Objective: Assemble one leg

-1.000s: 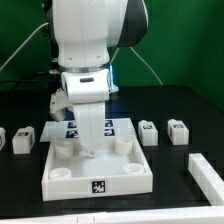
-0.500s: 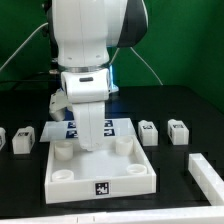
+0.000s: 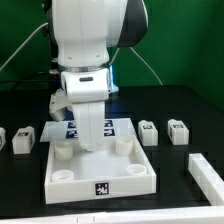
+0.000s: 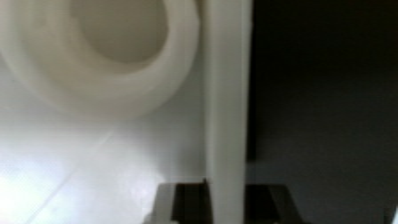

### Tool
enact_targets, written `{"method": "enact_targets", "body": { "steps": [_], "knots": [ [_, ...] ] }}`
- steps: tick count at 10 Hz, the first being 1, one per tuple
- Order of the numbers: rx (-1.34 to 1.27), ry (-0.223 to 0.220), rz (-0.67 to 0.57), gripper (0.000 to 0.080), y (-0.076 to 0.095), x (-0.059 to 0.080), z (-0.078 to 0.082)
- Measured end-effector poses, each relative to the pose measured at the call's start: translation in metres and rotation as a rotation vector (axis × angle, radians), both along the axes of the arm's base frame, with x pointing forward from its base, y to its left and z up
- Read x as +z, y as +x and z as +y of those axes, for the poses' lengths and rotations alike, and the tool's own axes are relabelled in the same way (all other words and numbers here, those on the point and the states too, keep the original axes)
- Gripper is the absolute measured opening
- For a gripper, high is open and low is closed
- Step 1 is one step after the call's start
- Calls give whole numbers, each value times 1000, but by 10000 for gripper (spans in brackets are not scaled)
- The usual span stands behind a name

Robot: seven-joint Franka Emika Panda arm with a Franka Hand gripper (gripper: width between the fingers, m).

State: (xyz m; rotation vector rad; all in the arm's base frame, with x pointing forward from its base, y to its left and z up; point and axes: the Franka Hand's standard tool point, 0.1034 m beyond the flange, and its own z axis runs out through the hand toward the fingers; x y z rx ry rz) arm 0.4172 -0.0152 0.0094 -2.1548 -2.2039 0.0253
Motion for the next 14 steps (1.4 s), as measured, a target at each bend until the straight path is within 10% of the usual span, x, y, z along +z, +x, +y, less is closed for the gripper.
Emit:
{"method": "enact_targets", "body": {
  "steps": [3,9,14],
  "knots": [
    [-3,0,-1,62,1,0,1],
    [-79,28,-35,62,78,0,57],
    [-66,15,5,62,79,1,78]
  ]
}}
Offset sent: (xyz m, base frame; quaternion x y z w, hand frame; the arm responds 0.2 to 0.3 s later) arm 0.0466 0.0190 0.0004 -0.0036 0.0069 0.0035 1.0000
